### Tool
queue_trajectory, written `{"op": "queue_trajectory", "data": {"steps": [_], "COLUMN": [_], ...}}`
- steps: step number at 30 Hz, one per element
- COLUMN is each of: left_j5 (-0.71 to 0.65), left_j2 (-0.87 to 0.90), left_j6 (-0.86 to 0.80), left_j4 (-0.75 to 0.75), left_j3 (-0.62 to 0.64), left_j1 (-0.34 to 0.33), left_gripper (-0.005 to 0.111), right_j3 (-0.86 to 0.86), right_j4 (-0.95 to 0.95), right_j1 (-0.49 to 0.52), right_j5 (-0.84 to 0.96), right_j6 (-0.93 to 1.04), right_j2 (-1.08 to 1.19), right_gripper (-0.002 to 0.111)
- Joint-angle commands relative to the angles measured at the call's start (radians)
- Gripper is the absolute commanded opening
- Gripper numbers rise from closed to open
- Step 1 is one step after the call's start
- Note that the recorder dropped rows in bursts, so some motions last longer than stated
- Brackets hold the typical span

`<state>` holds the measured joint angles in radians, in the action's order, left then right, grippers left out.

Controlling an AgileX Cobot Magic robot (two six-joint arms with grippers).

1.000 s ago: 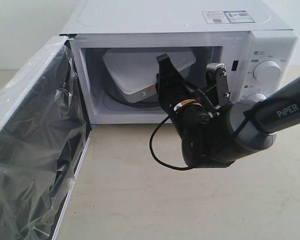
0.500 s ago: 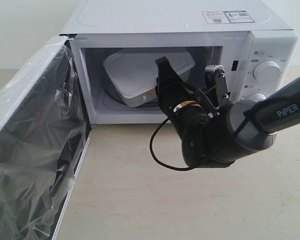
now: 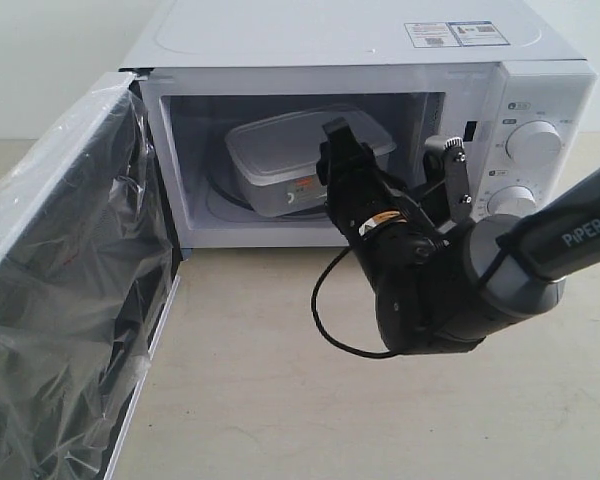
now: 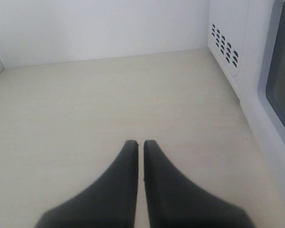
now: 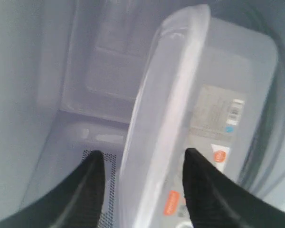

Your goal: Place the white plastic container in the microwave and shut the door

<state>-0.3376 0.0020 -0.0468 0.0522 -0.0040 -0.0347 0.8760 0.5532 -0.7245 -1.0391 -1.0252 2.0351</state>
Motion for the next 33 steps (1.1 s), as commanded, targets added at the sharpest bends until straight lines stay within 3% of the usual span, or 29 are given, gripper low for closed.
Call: {"op": "queue_trajectory", "data": {"steps": [1, 4, 6, 9, 16, 26, 33], "left_j5": [0.006, 0.006, 0.006, 0.006, 0.006, 0.006, 0.006], "left_j2": [-0.002, -0.002, -0.002, -0.002, -0.002, -0.002, -0.002], "left_j6": [0.002, 0.002, 0.002, 0.002, 0.002, 0.002, 0.002], "left_j4": [-0.011, -0.011, -0.011, -0.011, -0.011, -0.011, -0.011], "left_j3": [0.004, 0.004, 0.004, 0.004, 0.004, 0.004, 0.004], "left_j1": [0.005, 0.005, 0.005, 0.005, 0.005, 0.005, 0.005], "left_gripper": [0.004, 0.004, 0.004, 0.004, 0.004, 0.004, 0.004], "right_j3": [-0.043, -0.072, -0.085, -0.096, -0.114, -0.137, -0.137], "right_j4": [-0.076, -0.166, -0.250, -0.386, -0.474, -0.360, -0.320], "right_j1": [0.007, 0.007, 0.007, 0.007, 0.007, 0.008, 0.017], "right_j5": [-0.057, -0.063, -0.063, -0.027, 0.140, 0.118, 0.074], "right_j6": [-0.015, -0.003, 0.035, 0.187, 0.410, 0.915, 0.957], "right_j2": [-0.011, -0.031, -0.051, -0.077, -0.103, -0.107, -0.091], "right_gripper": [0.047, 0.042, 0.029, -0.001, 0.000, 0.000, 0.000]}}
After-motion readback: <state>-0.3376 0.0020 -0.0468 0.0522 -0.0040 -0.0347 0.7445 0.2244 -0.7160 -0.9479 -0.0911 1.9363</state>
